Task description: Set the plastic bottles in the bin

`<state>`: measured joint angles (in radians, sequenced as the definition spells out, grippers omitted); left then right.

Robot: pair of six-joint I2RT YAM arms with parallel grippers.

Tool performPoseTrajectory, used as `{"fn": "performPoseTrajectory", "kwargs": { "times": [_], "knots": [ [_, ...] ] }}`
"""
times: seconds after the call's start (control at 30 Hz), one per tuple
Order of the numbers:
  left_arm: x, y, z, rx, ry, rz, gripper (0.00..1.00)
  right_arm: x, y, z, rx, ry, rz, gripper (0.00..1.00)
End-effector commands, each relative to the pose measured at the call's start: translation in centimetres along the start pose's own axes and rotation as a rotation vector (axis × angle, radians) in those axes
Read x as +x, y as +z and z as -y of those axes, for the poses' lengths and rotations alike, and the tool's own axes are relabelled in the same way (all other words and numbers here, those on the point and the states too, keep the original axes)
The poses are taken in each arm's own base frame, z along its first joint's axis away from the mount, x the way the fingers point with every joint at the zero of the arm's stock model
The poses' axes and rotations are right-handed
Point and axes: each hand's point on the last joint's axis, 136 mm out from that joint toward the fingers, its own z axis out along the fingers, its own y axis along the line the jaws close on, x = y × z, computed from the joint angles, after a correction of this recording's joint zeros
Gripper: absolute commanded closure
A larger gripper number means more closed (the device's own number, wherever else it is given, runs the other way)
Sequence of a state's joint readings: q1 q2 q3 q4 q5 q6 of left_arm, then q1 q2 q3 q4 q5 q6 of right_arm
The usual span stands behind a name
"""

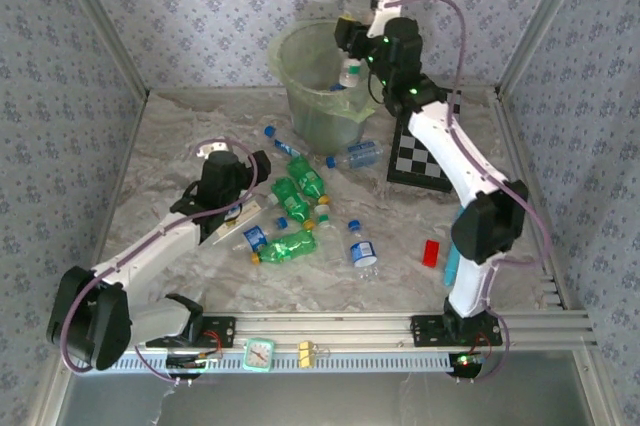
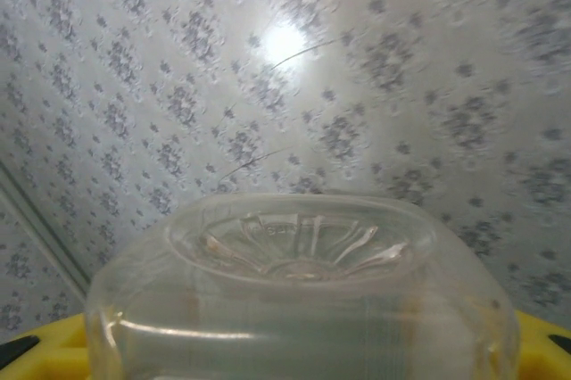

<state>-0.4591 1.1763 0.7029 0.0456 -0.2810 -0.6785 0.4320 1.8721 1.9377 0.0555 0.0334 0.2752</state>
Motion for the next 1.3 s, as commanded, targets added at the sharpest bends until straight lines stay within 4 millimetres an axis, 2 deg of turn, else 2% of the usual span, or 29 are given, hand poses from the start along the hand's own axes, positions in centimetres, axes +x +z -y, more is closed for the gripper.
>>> {"fn": "performPoseTrajectory", "kwargs": {
  "times": [0.0,0.17,0.3,0.5,0.63,0.77,0.83,0.93,1.07,1.27],
  "knots": [
    [-0.2,-0.6,-0.9,-0.017,-0.001,0.010,0.00,-0.4,1.5,-2.6,-0.084,-0.063,-0.002,0.56],
    [-0.3,-0.9,-1.7,-0.027,-0.005,0.016,0.00,3.5,4.1,-3.3,-0.099,-0.120,-0.091,0.55],
    [-0.4,-0.9,-2.0,-0.035,0.003,0.016,0.00,6.5,5.4,-2.7,-0.087,-0.133,-0.162,0.54],
    [-0.2,-1.1,-2.5,-0.045,0.000,0.014,0.00,10.4,6.3,-2.0,-0.075,-0.152,-0.247,0.54],
    [-0.2,-1.1,-2.7,-0.050,-0.002,0.013,0.00,11.8,6.6,-1.7,-0.068,-0.156,-0.278,0.50],
    [-0.3,-1.3,-2.6,-0.048,-0.003,0.014,0.00,11.8,6.6,-1.7,-0.066,-0.149,-0.280,0.40],
    [-0.3,-1.3,-2.7,-0.050,-0.005,0.013,0.00,11.4,6.6,-1.9,-0.068,-0.147,-0.273,0.28],
    [-0.4,-1.3,-2.6,-0.048,-0.007,0.014,0.00,10.3,6.3,-2.3,-0.073,-0.150,-0.259,0.14],
    [-0.5,-1.3,-2.4,-0.043,-0.012,0.013,0.00,8.3,5.4,-3.1,-0.088,-0.158,-0.231,0.02],
    [-0.6,-1.1,-2.0,-0.029,-0.025,0.006,0.00,4.9,2.8,-4.7,-0.112,-0.183,-0.187,0.00]
  ]
}}
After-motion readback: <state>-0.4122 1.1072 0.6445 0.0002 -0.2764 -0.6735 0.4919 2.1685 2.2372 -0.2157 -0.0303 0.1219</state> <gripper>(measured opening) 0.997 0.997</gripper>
